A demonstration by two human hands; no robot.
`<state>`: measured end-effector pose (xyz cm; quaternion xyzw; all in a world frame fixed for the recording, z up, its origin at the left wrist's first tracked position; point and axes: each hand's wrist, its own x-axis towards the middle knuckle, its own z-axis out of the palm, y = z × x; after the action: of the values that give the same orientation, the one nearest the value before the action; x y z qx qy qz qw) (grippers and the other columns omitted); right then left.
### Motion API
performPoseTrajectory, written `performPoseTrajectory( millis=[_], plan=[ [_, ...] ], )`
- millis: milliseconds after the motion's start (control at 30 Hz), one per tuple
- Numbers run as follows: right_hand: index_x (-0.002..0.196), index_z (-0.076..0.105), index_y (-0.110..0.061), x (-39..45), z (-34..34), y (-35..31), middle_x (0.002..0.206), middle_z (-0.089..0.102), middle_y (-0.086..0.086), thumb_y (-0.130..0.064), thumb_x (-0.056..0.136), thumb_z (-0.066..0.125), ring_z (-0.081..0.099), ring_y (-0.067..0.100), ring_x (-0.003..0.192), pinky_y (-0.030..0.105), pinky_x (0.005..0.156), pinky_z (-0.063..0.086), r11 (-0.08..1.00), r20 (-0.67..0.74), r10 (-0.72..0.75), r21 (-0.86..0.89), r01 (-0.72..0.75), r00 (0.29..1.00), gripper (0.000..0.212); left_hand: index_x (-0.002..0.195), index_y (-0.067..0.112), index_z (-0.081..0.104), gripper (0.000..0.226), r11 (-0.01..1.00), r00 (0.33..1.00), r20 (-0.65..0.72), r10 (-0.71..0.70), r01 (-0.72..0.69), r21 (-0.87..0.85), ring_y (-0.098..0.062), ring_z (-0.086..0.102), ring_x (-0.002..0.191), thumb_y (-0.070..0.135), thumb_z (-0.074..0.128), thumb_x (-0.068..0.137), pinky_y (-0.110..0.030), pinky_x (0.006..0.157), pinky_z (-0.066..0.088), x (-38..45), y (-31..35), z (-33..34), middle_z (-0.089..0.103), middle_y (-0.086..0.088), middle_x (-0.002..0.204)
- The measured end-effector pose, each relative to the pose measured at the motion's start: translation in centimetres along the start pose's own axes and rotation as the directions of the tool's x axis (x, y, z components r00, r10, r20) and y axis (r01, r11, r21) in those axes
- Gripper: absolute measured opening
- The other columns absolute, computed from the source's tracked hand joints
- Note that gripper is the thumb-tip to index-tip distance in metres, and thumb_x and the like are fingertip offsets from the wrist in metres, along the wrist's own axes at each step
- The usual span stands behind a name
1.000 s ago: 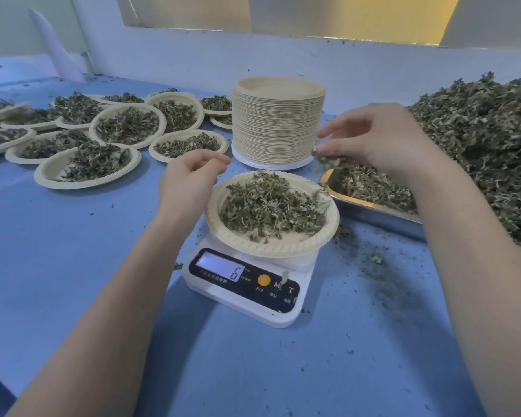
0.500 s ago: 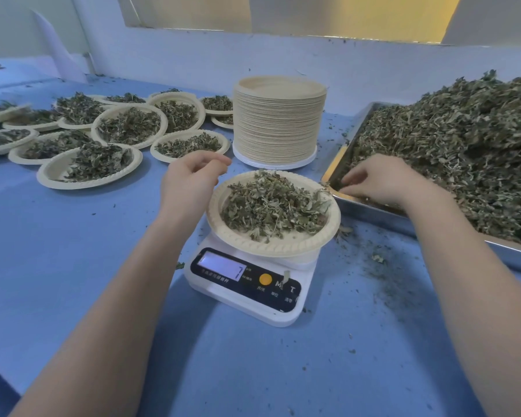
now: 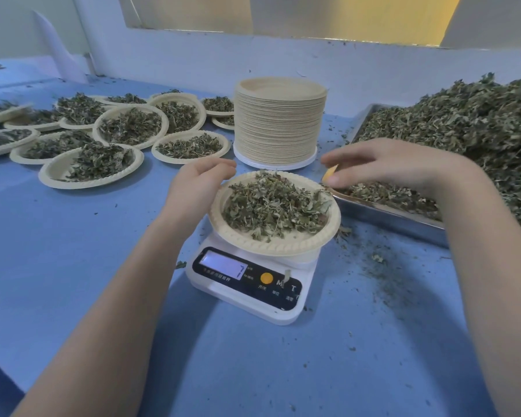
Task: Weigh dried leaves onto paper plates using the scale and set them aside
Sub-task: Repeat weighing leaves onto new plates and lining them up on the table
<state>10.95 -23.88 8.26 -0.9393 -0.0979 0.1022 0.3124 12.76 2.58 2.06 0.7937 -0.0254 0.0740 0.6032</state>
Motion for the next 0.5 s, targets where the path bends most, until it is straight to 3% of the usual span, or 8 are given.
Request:
performPoseTrajectory(
  millis=[67,167,300,333,400,500],
  plan=[
    [0.135,0.038,-0.051,-0.7,0.2,-0.4,0.122,0.042,-0.040,-0.068,0.040,0.077,0.037,-0.022,0.112,0.014,0.091,0.029,0.998,0.142,-0.027,-0.060,0.036,0.989,0.105,0.105,0.024,0.070,0.021,1.000,0.999,0.050,-0.014,0.014,0.005,-0.006,0.058,0.094,0.025,0.056,0.089,-0.026,0.086,0.041,-0.2,0.2,0.2,0.066,0.008,0.108],
    [0.146,0.015,-0.047,-0.6,1.5,-0.4,0.134,0.029,-0.037,-0.063,0.034,0.086,0.028,-0.016,0.122,0.014,0.097,0.020,0.991,0.235,-0.011,-0.126,0.041,0.972,0.134,0.110,0.023,0.066,0.024,0.998,0.995,0.077,-0.056,0.056,0.006,-0.011,0.057,0.102,0.029,0.056,0.090,-0.030,0.091,0.042,-0.4,0.5,0.3,0.062,0.007,0.111],
    [0.149,0.009,-0.040,-0.3,3.0,-0.4,0.118,0.029,-0.048,-0.046,0.045,0.089,0.031,-0.028,0.102,-0.011,0.074,0.020,0.987,0.235,-0.059,-0.134,0.092,0.970,0.131,0.118,0.020,0.059,0.029,0.997,0.994,0.078,-0.082,0.082,0.011,-0.005,0.051,0.093,0.032,0.054,0.092,-0.025,0.080,0.035,-1.0,0.9,0.4,0.054,0.013,0.100],
    [0.149,0.010,-0.040,-0.3,3.1,-0.7,0.124,0.031,-0.045,-0.047,0.046,0.088,0.029,-0.024,0.106,-0.010,0.077,0.019,0.985,0.215,-0.061,-0.144,0.094,0.975,0.130,0.117,0.019,0.060,0.028,0.996,0.994,0.070,-0.089,0.089,0.004,-0.007,0.051,0.095,0.031,0.054,0.092,-0.027,0.082,0.035,-1.1,1.1,0.3,0.054,0.011,0.103],
    [0.149,0.008,-0.040,-0.3,3.1,-1.4,0.146,0.029,-0.027,-0.051,0.044,0.087,0.024,-0.014,0.117,0.005,0.094,0.017,0.982,0.183,-0.072,-0.160,0.102,0.980,0.132,0.105,0.018,0.063,0.020,0.995,0.994,0.045,-0.102,0.102,-0.008,-0.013,0.054,0.092,0.030,0.053,0.092,-0.031,0.079,0.039,-1.2,1.9,-0.3,0.058,0.005,0.102],
    [0.150,0.007,-0.039,0.2,2.6,-3.4,0.154,0.023,-0.014,-0.053,0.040,0.085,0.022,-0.011,0.122,0.015,0.101,0.016,0.979,0.149,-0.144,-0.123,0.163,0.978,0.136,0.093,0.017,0.061,0.015,0.993,0.993,-0.024,-0.112,0.111,-0.027,-0.018,0.053,0.078,0.030,0.054,0.091,-0.033,0.072,0.039,-0.9,3.3,-2.3,0.059,-0.002,0.093]
  ],
)
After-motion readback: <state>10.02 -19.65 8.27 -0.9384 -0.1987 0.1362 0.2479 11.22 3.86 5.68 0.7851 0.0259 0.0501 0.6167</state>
